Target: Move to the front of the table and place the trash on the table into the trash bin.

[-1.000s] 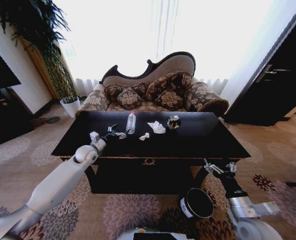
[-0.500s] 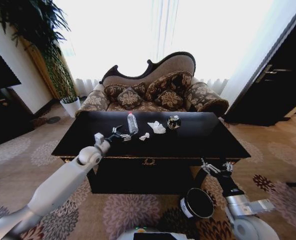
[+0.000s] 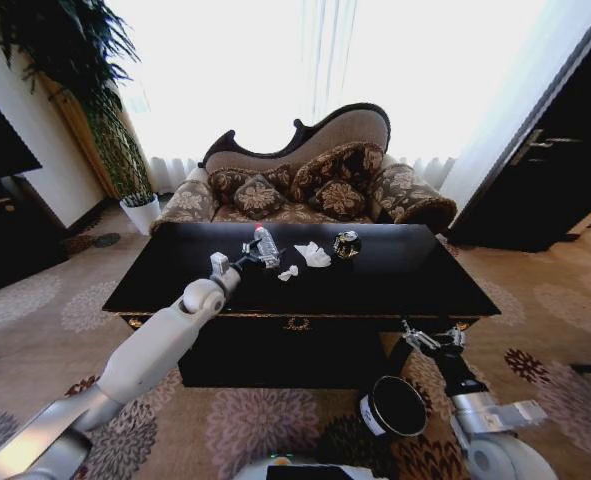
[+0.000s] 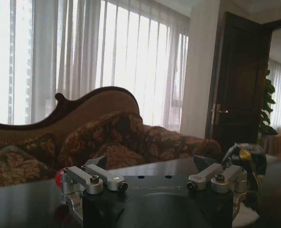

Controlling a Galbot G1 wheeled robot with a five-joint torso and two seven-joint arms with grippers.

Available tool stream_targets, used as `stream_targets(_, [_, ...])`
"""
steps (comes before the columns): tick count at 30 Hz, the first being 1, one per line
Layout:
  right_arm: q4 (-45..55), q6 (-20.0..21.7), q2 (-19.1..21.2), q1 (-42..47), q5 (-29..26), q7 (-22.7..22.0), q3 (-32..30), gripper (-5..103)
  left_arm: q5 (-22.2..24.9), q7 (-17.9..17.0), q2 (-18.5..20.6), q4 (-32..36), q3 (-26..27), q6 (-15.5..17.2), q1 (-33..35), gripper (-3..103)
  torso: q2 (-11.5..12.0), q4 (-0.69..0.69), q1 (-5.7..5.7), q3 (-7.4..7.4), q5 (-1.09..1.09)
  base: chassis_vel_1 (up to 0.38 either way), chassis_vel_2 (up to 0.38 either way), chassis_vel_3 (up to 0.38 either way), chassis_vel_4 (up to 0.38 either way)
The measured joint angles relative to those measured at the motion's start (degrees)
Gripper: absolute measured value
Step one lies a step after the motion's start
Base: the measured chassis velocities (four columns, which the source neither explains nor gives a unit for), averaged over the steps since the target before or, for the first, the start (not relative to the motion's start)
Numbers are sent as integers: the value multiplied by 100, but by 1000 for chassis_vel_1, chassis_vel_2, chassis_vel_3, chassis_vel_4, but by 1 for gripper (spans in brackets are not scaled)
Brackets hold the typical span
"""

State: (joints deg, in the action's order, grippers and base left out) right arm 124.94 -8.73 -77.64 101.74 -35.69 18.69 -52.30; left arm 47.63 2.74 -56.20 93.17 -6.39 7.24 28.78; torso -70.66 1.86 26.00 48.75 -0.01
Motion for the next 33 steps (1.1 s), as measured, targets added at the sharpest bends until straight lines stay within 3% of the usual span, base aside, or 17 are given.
stream_targets(2, [-9,-1,-1,-10,6,0,8,100,20,-61,14,24,-1,23,-47,100,0,1,0,0,0,0,0,0,0])
stream_targets(4, [-17,-2,-4,-32,32,0,27,100,21,-407,68,159,-2,175,-77,100,0,1,0,0,0,0,0,0,0])
stream_targets(5, [-27,-7,-7,-37,51,0,36,100,37,-786,111,300,11,345,-51,100,0,0,1,0,0,0,0,0,0])
stream_targets(6, [-27,-7,-7,-37,51,0,36,100,37,-786,111,300,11,345,-51,100,0,0,1,0,0,0,0,0,0])
stream_targets(7, [-45,-16,-9,-37,66,2,50,100,174,-1450,148,547,62,616,8,100,0,-1,0,0,0,0,0,0,0])
stream_targets(9, [-87,-29,-11,-40,82,10,79,100,537,-2358,164,975,112,1058,44,100,0,-2,0,0,-1,0,0,0,0])
stream_targets(10, [-87,-29,-11,-40,82,10,79,100,537,-2358,164,975,112,1058,44,100,0,-2,0,0,-1,0,0,0,0])
stream_targets(14, [-102,-31,-10,-88,111,12,131,100,1007,-3481,57,1380,37,1673,-89,100,0,-1,0,-1,1,0,0,0,0])
stream_targets(15, [-102,-31,-10,-88,111,12,131,100,1007,-3481,57,1380,37,1673,-89,100,0,-1,0,-1,1,0,0,0,0])
stream_targets(19, [-53,-25,-14,-74,112,15,132,100,1644,-4927,-307,1358,-178,2184,-385,100,0,0,0,0,0,0,0,0,0])
stream_targets(20, [-53,-25,-14,-74,112,15,132,100,1644,-4927,-307,1358,-178,2184,-385,100,0,0,0,0,0,0,0,0,0])
stream_targets(24, [-50,-48,-44,-7,83,37,67,100,2002,-5470,-622,1059,-245,2250,-612,100,0,0,0,0,0,0,0,0,0])
stream_targets(30, [-34,-55,-61,14,70,52,46,100,2096,-5556,-954,630,-287,2122,-893,100,0,0,0,0,0,0,0,0,0])
stream_targets(33, [-30,-47,-55,-22,73,50,61,100,2453,-5736,-1330,394,-374,1992,-1093,100,0,0,0,0,1,0,0,0,0])
